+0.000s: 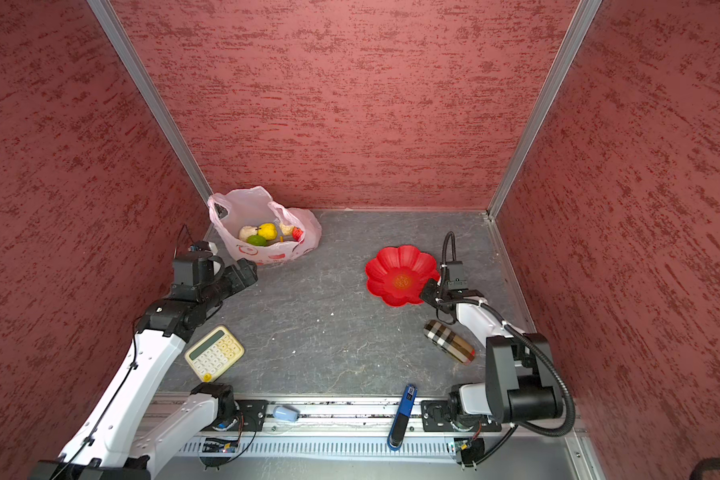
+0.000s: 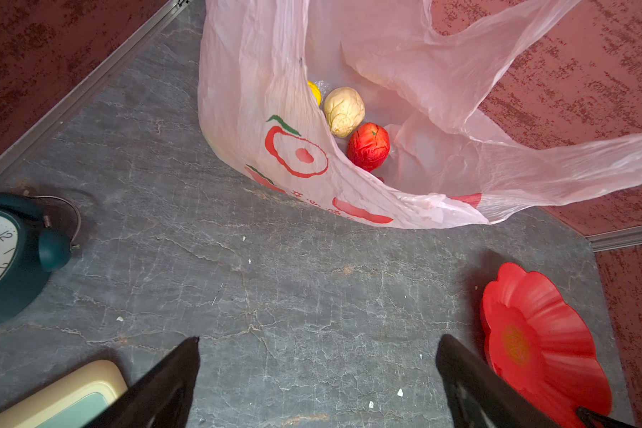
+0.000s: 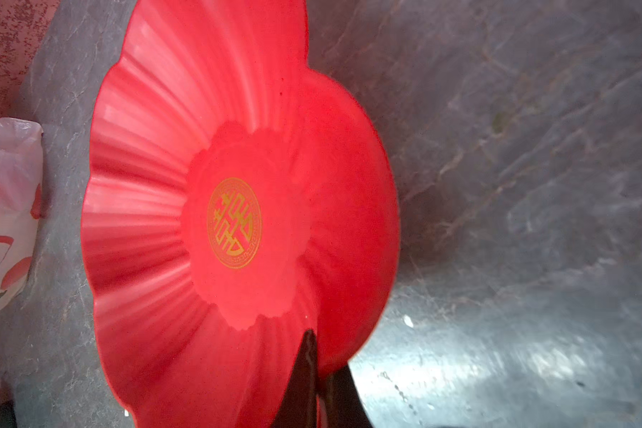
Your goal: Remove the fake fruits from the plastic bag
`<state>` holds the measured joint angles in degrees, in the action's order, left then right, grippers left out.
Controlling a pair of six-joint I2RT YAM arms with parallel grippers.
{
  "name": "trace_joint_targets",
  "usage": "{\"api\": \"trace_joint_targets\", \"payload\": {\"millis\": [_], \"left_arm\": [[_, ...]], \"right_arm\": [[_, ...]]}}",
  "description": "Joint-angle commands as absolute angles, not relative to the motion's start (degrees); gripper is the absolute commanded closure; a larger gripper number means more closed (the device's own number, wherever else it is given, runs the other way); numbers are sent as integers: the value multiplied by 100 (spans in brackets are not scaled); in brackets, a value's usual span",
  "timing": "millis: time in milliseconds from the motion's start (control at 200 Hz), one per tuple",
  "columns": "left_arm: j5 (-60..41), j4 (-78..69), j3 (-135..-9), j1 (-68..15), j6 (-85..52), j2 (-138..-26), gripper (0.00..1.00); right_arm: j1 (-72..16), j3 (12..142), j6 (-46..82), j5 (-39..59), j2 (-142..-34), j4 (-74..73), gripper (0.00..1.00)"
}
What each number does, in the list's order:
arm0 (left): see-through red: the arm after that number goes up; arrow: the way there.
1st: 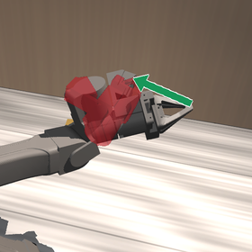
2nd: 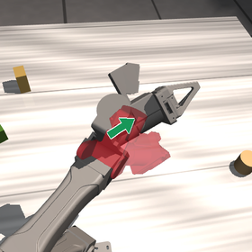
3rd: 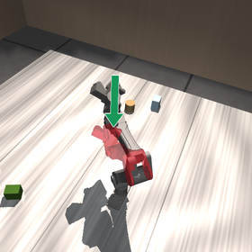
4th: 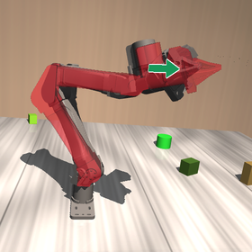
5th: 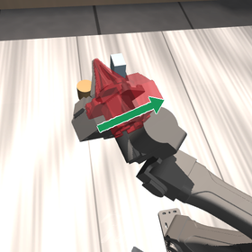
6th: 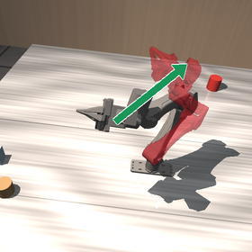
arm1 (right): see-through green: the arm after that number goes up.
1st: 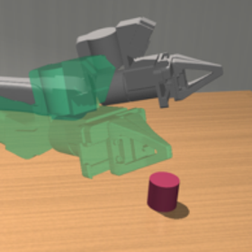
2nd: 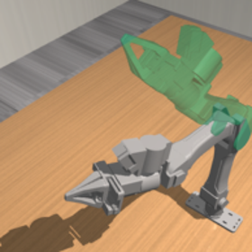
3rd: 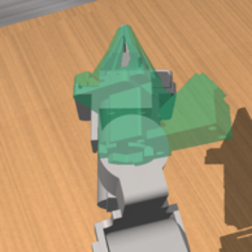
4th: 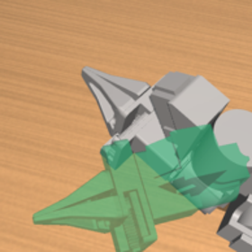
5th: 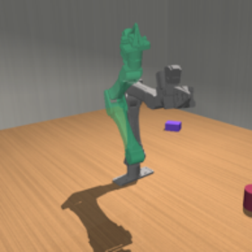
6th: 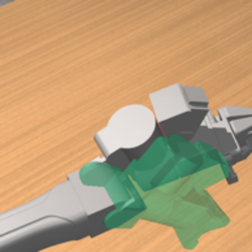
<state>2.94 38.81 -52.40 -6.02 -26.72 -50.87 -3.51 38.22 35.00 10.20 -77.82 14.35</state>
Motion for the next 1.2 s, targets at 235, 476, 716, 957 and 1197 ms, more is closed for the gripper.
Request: {"api": "trace_joint_targets", "payload": {"millis": [235, 476, 716, 957, 1197], "left_arm": [[263, 3955, -5326, -478, -2560, -5162, 1], [291, 4064, -5971, -290, -2206, -5720, 0], [321, 4156, -6964, -59, -1915, -6426, 0], [392, 4216, -7650, 326, -1516, -7180, 0], [360, 3341, -7467, 528, -1461, -7462, 1]], "right_arm": [[-357, 3529, 3711, 458, -7568, 1550, 87], [-354, 3718, 3488, 265, -7199, 1797, 56], [-369, 4160, 3069, 246, -6467, 2654, 47], [-786, 4670, 2455, -222, -5748, 2833, 47], [-1603, 5157, 1768, -325, -6345, 1620, 45]]}}
